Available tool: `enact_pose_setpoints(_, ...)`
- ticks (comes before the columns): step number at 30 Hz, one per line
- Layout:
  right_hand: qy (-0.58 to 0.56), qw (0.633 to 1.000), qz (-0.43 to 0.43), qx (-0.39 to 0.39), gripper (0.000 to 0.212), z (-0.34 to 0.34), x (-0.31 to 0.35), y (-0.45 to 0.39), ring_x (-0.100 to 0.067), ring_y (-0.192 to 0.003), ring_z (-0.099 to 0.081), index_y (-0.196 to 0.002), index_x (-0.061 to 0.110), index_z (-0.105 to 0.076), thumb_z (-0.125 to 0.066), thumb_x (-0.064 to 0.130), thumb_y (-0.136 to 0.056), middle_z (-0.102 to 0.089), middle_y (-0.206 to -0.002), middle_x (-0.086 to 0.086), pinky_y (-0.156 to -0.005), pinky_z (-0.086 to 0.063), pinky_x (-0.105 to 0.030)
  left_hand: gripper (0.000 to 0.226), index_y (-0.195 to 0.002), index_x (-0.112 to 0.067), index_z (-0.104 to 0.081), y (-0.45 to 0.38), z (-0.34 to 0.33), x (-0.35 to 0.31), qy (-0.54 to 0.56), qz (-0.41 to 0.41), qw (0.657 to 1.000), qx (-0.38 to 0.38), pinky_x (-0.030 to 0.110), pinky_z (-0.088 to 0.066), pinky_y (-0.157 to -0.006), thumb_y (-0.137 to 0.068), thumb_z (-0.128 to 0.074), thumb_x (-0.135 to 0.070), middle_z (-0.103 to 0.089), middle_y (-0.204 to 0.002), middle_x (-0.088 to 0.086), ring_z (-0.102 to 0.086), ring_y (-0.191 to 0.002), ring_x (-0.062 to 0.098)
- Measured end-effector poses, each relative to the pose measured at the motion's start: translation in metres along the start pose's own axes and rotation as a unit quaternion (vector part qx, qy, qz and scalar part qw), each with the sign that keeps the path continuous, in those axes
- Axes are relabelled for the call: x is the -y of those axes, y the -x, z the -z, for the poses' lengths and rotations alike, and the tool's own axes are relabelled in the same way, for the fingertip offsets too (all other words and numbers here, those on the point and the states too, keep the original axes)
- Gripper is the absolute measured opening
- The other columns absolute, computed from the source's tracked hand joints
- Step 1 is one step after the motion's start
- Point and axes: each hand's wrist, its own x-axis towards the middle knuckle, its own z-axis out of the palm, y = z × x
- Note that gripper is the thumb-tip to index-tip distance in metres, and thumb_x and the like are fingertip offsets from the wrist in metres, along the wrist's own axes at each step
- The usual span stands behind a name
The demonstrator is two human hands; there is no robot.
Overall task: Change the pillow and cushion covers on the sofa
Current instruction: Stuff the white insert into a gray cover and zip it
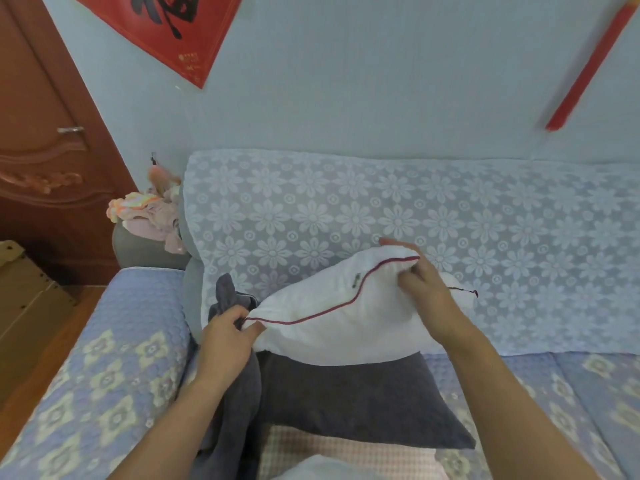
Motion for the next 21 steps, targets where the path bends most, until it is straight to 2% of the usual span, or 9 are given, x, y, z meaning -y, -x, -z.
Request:
enact_pose_setpoints(2, 0.111, 0.991, -0.002, 0.073, 0.083, -0.007, 0.004, -0.003, 0.004, -0.134, -0.039, -0.148, 0.046, -0.030, -0.074, 0.047, -0.077, -0.039, -0.148, 0.024, -0.107, -0.034, -0.019, 0.022, -0.068, -0.020, -0.063, -0.003, -0.003, 0.001, 0.006, 0.008, 1.000, -0.011, 0.039, -0.047, -0.061, -0.084, -0.077, -0.016, -0.062, -0.063, -0.001, -0.060, -0.065, 0.023)
enact_pose_setpoints(4, 0.170, 0.979, -0.006, 0.110, 0.110, -0.012, 0.004, -0.007, 0.002, -0.136, -0.035, -0.149, 0.058, -0.012, -0.085, 0.051, -0.067, -0.026, -0.154, 0.026, -0.112, -0.035, -0.025, 0.018, -0.072, -0.019, -0.065, -0.008, -0.002, 0.007, 0.014, 0.024, 0.999, -0.017, 0.036, -0.046, -0.061, -0.084, -0.077, -0.013, -0.065, -0.067, 0.001, -0.061, -0.067, 0.023)
enact_pose_setpoints(7, 0.250, 0.959, 0.045, 0.128, 0.118, -0.020, -0.005, -0.001, -0.007, -0.151, -0.010, -0.145, 0.065, 0.002, -0.086, 0.049, -0.068, -0.003, -0.162, 0.022, -0.123, -0.022, -0.040, 0.009, -0.082, -0.016, -0.069, -0.014, 0.002, 0.025, -0.005, 0.059, 0.998, -0.018, 0.032, -0.043, -0.063, -0.088, -0.072, -0.009, -0.068, -0.078, 0.001, -0.063, -0.076, 0.022)
enact_pose_setpoints(9, 0.329, 0.928, 0.119, 0.131, 0.110, -0.040, -0.019, 0.015, -0.013, -0.153, 0.008, -0.153, 0.052, 0.003, -0.077, 0.050, -0.078, 0.012, -0.165, 0.015, -0.124, -0.008, -0.039, 0.007, -0.088, -0.012, -0.070, -0.020, 0.003, 0.041, -0.036, 0.096, 0.995, -0.020, 0.036, -0.042, -0.068, -0.091, -0.066, -0.008, -0.069, -0.086, 0.005, -0.063, -0.084, 0.028)
enact_pose_setpoints(11, 0.347, 0.908, 0.188, 0.139, 0.094, -0.067, -0.034, 0.037, -0.018, -0.153, -0.002, -0.157, 0.041, -0.009, -0.068, 0.051, -0.085, -0.004, -0.166, 0.005, -0.124, -0.009, -0.038, 0.012, -0.091, -0.010, -0.071, -0.027, 0.003, 0.055, -0.072, 0.129, 0.989, -0.011, 0.036, -0.041, -0.073, -0.091, -0.062, -0.003, -0.069, -0.093, 0.012, -0.059, -0.085, 0.029)
enact_pose_setpoints(13, 0.348, 0.907, 0.182, 0.150, 0.074, -0.086, -0.045, 0.054, -0.014, -0.136, -0.034, -0.153, 0.039, -0.032, -0.061, 0.053, -0.086, -0.041, -0.146, 0.006, -0.115, -0.029, -0.037, 0.017, -0.091, -0.011, -0.072, -0.032, 0.006, 0.064, -0.096, 0.153, 0.984, 0.005, 0.035, -0.042, -0.074, -0.087, -0.061, 0.001, -0.071, -0.098, 0.015, -0.061, -0.087, 0.030)
enact_pose_setpoints(15, 0.373, 0.895, 0.104, 0.222, 0.066, -0.087, -0.035, 0.056, -0.013, -0.114, -0.048, -0.144, 0.040, -0.047, -0.058, 0.059, -0.082, -0.055, -0.121, 0.009, -0.099, -0.037, -0.034, 0.020, -0.086, -0.014, -0.073, -0.031, 0.010, 0.067, -0.112, 0.145, 0.983, 0.016, 0.034, -0.044, -0.075, -0.084, -0.063, 0.003, -0.073, -0.097, 0.014, -0.065, -0.091, 0.032)
enact_pose_setpoints(18, 0.330, 0.833, -0.083, 0.436, 0.061, -0.066, 0.010, 0.041, -0.004, -0.108, -0.059, -0.140, 0.044, -0.051, -0.064, 0.065, -0.084, -0.067, -0.117, 0.014, -0.101, -0.044, -0.029, 0.026, -0.080, -0.018, -0.072, -0.021, 0.011, 0.061, -0.066, 0.101, 0.992, 0.024, 0.029, -0.044, -0.071, -0.085, -0.064, 0.007, -0.073, -0.087, 0.001, -0.065, -0.085, 0.023)
enact_pose_setpoints(21, 0.252, 0.876, -0.119, 0.394, 0.055, -0.067, 0.039, 0.022, 0.003, -0.103, -0.061, -0.137, 0.045, -0.052, -0.058, 0.068, -0.087, -0.066, -0.116, 0.017, -0.099, -0.049, -0.027, 0.030, -0.077, -0.021, -0.073, -0.004, 0.008, 0.049, -0.012, 0.044, 0.999, 0.015, 0.011, -0.041, -0.066, -0.084, -0.066, 0.007, -0.072, -0.084, -0.005, -0.062, -0.079, 0.001)
